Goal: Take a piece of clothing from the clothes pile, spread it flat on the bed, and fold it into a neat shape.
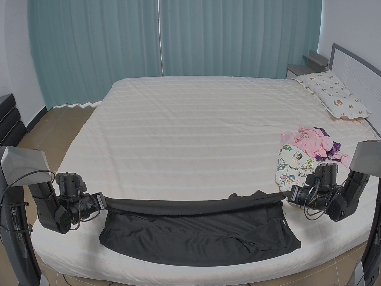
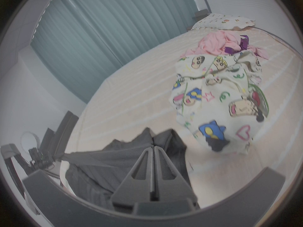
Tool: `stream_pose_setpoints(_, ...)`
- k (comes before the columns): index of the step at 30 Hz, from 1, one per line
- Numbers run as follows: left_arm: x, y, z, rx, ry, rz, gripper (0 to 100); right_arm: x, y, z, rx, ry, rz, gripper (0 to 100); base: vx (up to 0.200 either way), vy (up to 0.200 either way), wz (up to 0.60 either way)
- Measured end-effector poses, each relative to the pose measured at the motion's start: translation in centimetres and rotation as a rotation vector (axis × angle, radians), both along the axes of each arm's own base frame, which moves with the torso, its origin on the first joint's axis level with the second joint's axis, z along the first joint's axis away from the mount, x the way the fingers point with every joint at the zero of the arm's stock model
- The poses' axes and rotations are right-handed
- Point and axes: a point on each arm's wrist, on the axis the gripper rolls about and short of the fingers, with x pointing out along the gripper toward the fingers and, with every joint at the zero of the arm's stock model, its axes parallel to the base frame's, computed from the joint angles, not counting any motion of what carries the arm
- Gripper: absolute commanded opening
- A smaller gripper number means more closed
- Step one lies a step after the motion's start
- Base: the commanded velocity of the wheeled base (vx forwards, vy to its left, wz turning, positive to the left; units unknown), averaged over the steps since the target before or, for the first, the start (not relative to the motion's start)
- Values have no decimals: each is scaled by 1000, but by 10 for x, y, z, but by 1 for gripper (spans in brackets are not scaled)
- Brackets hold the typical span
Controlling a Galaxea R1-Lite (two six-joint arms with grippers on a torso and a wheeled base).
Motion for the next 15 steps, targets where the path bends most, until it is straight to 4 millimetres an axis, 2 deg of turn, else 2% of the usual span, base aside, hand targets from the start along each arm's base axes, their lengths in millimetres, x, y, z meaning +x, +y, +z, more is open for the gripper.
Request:
stream_pose_setpoints(5,-14,-3,-8,26,51,-31,0,-18,2,-17,-40,82,35,0,0,0,0)
stream_pose_setpoints(13,-22,-8,-23,28,117,-52,0,-26,7,-35,-53,76,55,0,0,0,0)
stream_pose_setpoints(14,-22,-8,-25,28,122,-53,100,-28,8,-37,-53,76,58,100,0,0,0)
stream_pose_setpoints(15,-23,-9,-27,27,130,-54,100,-29,8,-40,-53,77,60,100,0,0,0)
